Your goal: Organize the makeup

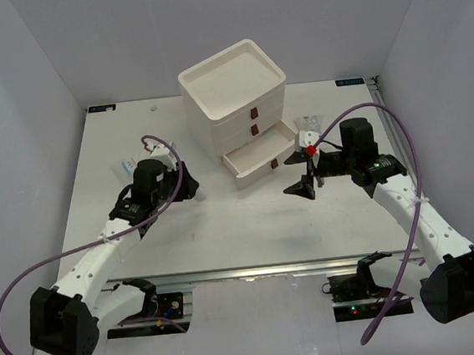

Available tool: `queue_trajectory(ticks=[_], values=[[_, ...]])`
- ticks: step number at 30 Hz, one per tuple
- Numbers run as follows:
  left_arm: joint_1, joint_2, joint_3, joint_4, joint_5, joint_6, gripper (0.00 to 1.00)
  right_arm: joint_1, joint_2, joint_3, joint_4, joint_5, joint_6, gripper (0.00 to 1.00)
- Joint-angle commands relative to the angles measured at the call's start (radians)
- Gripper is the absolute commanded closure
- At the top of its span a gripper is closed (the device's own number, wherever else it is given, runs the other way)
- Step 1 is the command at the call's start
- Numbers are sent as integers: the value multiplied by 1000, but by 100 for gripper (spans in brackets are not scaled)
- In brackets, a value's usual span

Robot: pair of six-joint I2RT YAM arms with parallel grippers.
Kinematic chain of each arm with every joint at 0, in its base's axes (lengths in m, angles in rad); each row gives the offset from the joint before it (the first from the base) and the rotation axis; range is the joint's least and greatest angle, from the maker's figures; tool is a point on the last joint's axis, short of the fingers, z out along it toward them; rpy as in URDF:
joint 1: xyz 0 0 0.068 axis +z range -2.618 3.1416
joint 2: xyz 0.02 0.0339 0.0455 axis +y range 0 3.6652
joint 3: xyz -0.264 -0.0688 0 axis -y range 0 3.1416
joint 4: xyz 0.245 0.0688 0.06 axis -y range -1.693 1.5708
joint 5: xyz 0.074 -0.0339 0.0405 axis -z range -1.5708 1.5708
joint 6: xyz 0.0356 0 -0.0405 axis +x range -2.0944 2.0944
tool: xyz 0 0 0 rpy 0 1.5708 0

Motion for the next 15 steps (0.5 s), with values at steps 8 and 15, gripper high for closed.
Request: queue_trajectory(ticks=[8,15], values=[[-511,340,495,-158,-352,293,100,-229,-62,-18,-25,-128,0,14],[-536,603,783,-261,-507,403,99,-348,-71,-23,-54,-185,-16,14]])
